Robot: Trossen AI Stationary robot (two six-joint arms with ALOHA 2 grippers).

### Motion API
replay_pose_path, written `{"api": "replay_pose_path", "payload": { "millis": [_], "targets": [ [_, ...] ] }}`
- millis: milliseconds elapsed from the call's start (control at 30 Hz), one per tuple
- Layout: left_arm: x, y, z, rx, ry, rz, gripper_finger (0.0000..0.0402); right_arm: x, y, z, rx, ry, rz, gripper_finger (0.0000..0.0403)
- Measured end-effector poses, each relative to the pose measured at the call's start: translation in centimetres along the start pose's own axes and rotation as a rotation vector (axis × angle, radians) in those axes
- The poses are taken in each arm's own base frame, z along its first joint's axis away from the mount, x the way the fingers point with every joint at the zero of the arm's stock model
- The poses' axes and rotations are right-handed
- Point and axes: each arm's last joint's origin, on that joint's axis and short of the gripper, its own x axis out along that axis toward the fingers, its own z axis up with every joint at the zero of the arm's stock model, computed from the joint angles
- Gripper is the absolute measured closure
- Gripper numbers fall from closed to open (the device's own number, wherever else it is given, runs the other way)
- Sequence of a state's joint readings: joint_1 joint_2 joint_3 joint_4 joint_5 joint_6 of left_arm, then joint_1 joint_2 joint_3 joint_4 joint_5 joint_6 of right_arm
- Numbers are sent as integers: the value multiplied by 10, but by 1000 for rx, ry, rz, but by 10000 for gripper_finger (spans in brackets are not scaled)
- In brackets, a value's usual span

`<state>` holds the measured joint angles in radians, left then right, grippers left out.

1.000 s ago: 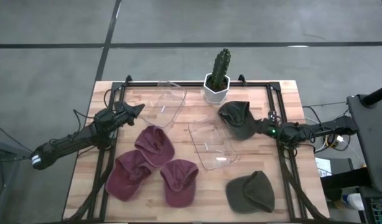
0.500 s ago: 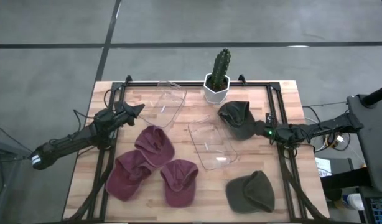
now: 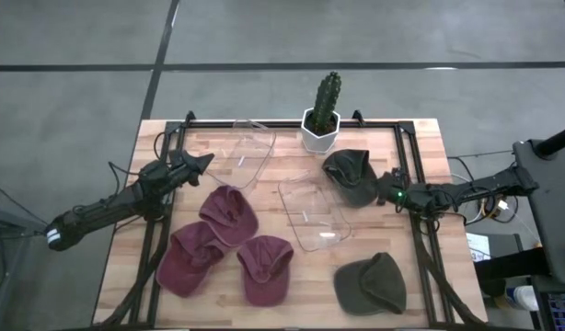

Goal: Pick & Place hat
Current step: Put the top black cap into the bottom transparent bin

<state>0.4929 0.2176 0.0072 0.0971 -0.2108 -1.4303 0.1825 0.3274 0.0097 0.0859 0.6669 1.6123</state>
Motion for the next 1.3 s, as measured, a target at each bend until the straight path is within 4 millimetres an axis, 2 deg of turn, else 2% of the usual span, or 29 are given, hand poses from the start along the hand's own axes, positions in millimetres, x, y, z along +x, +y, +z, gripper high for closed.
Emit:
{"api": "replay_pose_path", "payload": {
  "millis": [200, 367, 500, 633, 767, 867, 967, 1300],
  "targets": [
    [0, 0, 0, 4, 0, 0, 399, 1, 4, -2, 73, 49, 33, 284],
    [0, 0, 0, 3, 4, -1, 399, 0, 28, -3, 21, 47, 58, 250],
    [0, 0, 0, -10, 6, -1, 399, -2, 51, -2, -80, 49, -36, 246],
    [0, -1, 0, -15, 14, -13, 399, -9, 88, 1, -149, 77, -116, 251],
    [0, -1, 0, -15, 15, -14, 399, -22, 106, 10, -311, 78, -397, 254],
    [0, -1, 0, -15, 15, -14, 399, -32, 111, 18, -382, 45, -610, 250],
    [0, -1, 0, -15, 14, -14, 399, -36, 110, 21, -403, -1, -749, 245],
    [0, -2, 0, -16, 14, -18, 399, -17, 82, 7, -393, -28, -852, 250]
  ]
}}
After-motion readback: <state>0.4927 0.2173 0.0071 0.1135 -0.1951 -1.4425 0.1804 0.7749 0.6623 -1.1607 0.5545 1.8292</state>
